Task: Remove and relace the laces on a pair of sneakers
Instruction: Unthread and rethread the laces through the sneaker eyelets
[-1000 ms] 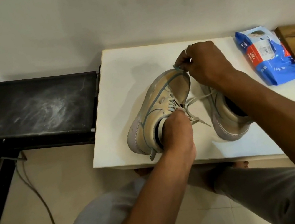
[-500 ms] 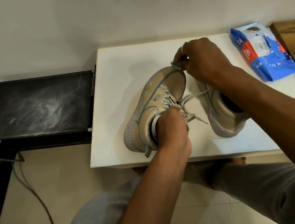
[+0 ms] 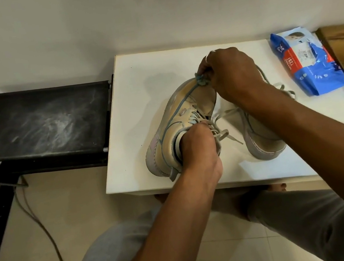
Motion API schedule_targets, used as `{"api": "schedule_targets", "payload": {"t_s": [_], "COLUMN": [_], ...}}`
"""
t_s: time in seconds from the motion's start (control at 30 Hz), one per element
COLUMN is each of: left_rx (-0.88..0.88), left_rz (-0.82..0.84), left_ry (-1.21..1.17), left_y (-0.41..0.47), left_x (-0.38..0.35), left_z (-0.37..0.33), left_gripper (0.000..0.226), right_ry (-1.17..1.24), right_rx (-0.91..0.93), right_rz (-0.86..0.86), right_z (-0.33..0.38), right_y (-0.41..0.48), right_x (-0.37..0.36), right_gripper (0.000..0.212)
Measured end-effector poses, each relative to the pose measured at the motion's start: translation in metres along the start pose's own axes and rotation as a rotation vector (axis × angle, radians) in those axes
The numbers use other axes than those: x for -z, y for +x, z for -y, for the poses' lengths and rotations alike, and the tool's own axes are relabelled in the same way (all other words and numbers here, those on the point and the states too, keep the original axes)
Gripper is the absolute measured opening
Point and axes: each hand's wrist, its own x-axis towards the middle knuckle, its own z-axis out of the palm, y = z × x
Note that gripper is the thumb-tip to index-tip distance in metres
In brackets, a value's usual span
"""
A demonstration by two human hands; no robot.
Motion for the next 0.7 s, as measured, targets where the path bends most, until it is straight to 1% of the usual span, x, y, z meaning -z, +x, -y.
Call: {"api": "schedule_targets", "payload": {"t_s": [0.1, 0.17, 0.23, 0.33, 0.4, 0.47, 0.5, 0.6, 0.7], "left_rx": [0.03, 0.053, 0.056, 0.043, 0.047, 0.07, 0.08, 0.087, 0.092], "left_rz": [-0.044, -0.05, -0.056, -0.068, -0.076, -0.066, -0.058, -0.045, -0.042], "left_ry": [-0.045, -0.072, -0.074, -0.072, -0.084, -0.113, -0.13, -0.133, -0.131], "left_y": [-0.003, -0.004, -0.003, -0.001, 0.001, 0.002, 0.003, 0.003, 0.007], "left_x": [-0.001, -0.001, -0.001, -0.001, -0.002, -0.003, -0.003, -0.004, -0.005], "left_z": [-0.002, -0.004, -0.005, -0.005, -0.005, -0.006, -0.006, -0.005, -0.005], "left_gripper": [0.029, 0.03, 0.03, 0.028, 0.026, 0.024, 0.024, 0.023, 0.022], "right_ry": [-0.025, 0.012, 0.041, 0.036, 0.076, 0.125, 0.133, 0.091, 0.033], "right_rx": [-0.072, -0.098, -0.164, -0.277, -0.297, -0.251, -0.194, 0.004, 0.102], "right_rz": [0.021, 0.029, 0.027, 0.094, 0.115, 0.085, 0.065, 0.032, 0.051], "right_z": [-0.009, -0.012, -0.012, -0.014, -0.017, -0.017, -0.014, -0.005, -0.003], "right_y": [0.002, 0.002, 0.004, 0.006, 0.008, 0.008, 0.007, 0.004, 0.004], "right_x": [0.0, -0.001, -0.004, -0.009, -0.008, -0.006, -0.006, -0.006, -0.007], "right_gripper": [0.022, 0.02, 0.015, 0.012, 0.009, 0.009, 0.011, 0.02, 0.027]}}
